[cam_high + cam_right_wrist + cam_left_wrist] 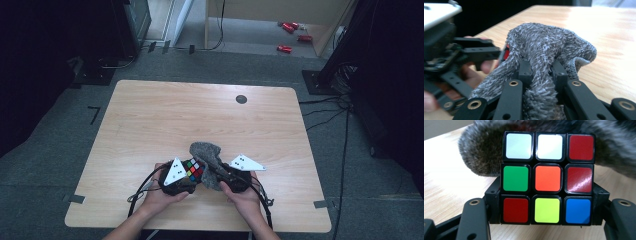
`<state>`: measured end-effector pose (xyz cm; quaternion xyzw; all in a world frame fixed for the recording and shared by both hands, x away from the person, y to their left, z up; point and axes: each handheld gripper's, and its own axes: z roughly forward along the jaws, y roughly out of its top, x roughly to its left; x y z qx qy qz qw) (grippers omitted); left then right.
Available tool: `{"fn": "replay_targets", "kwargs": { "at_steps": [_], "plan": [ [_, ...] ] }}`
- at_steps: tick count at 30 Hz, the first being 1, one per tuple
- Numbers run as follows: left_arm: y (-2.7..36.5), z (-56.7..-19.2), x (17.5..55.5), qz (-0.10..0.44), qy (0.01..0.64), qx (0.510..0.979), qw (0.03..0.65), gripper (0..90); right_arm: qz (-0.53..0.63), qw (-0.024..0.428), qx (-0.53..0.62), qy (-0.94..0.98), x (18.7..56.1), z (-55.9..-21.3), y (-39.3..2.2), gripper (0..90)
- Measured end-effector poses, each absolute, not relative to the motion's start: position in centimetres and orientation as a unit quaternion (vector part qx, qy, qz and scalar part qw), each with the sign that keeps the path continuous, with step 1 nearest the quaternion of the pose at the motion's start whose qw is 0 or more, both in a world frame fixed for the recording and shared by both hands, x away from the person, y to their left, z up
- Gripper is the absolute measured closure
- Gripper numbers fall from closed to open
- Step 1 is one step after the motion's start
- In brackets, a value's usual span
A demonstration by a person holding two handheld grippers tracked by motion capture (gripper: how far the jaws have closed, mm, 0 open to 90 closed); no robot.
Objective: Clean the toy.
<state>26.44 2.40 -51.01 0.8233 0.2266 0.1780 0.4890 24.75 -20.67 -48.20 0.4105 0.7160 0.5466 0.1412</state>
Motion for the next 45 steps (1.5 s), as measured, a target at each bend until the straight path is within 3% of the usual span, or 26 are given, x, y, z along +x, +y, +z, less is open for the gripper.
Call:
{"fn": "replay_targets", "kwargs": {
  "at_steps": [5,9,13,17,23,26,32,36,45],
  "plan": [
    [2.6,-51.0,26.5,0.165,0.225,0.826,0.491,34.7,0.524,0.135,0.445,0.714,25.4,-49.1,-20.6,76.8],
    [2.7,-51.0,26.4,0.161,0.212,0.82,0.506,34.8,0.553,0.12,0.42,0.71,24.3,-47.5,-20.4,76.3],
    [2.5,-51.0,26.1,0.164,0.194,0.822,0.509,34.8,0.548,0.15,0.394,0.723,23.4,-46.6,-19.7,76.0],
    [2.4,-51.1,25.9,0.168,0.194,0.825,0.504,34.7,0.542,0.108,0.448,0.703,24.6,-48.3,-21.2,76.2],
    [2.0,-51.3,26.1,0.146,0.201,0.838,0.486,34.8,0.543,0.101,0.441,0.707,24.2,-47.7,-20.5,76.2],
    [2.0,-51.3,26.4,0.146,0.209,0.836,0.485,34.7,0.525,0.134,0.434,0.72,24.1,-47.3,-19.5,76.1],
    [2.2,-51.3,25.9,0.169,0.208,0.829,0.491,34.6,0.55,0.109,0.425,0.71,24.5,-47.8,-20.3,75.1],
    [2.2,-51.2,26.1,0.174,0.218,0.826,0.49,34.7,0.545,0.154,0.401,0.72,24.5,-48.1,-19.8,75.1],
    [2.4,-51.1,26.0,0.165,0.207,0.821,0.507,34.8,0.534,0.143,0.428,0.715,24.4,-48.0,-20.4,75.7]
  ]
}}
